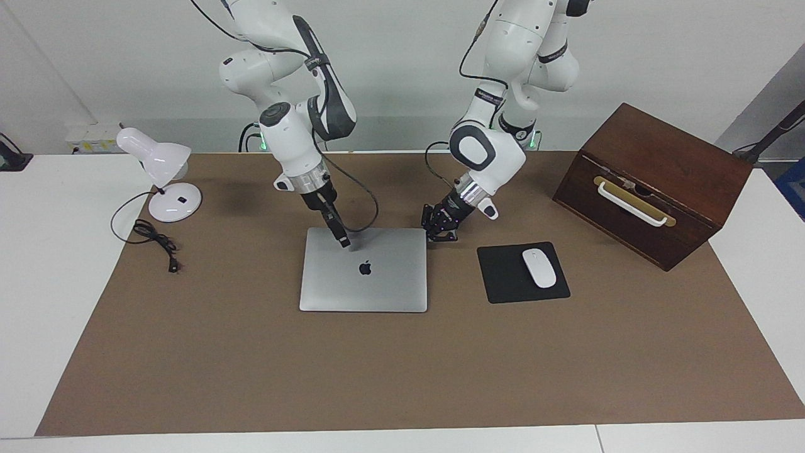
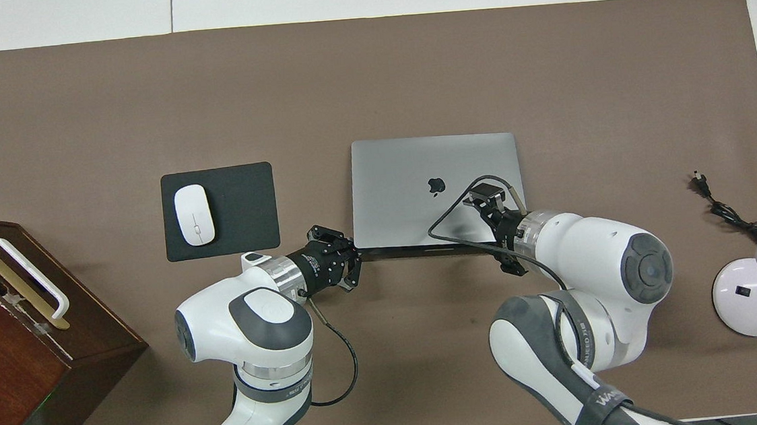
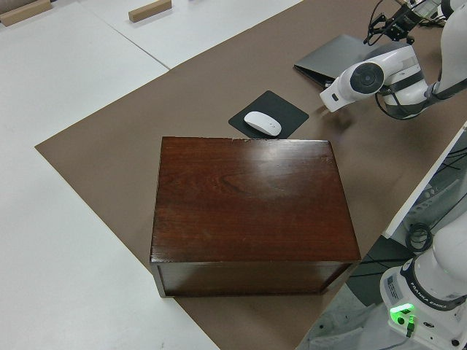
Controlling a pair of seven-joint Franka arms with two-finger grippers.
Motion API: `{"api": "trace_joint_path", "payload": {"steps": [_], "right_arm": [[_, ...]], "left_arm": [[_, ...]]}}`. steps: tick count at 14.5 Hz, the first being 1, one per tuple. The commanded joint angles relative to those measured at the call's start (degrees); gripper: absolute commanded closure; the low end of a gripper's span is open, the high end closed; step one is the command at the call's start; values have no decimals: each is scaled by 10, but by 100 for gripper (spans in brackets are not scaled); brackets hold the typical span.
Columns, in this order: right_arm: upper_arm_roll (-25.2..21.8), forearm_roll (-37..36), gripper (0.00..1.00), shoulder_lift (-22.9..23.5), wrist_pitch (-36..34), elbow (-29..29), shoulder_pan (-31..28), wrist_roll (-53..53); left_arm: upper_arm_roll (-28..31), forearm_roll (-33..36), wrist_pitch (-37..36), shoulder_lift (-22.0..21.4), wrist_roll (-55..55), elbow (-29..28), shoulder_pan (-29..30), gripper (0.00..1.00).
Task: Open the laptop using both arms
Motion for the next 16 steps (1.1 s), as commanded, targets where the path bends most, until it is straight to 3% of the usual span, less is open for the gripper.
{"api": "trace_joint_path", "payload": {"steps": [1, 4, 16], "right_arm": [[-6, 52, 0, 6, 16, 0, 7, -54], [-7, 90, 0, 7, 16, 3, 7, -95], [-7, 92, 0, 18, 16, 38, 7, -91]], "left_arm": [[6, -17, 16, 29, 19, 7, -14, 100], [6, -18, 16, 29, 20, 6, -15, 100], [5, -28, 16, 28, 19, 5, -15, 100]]}}
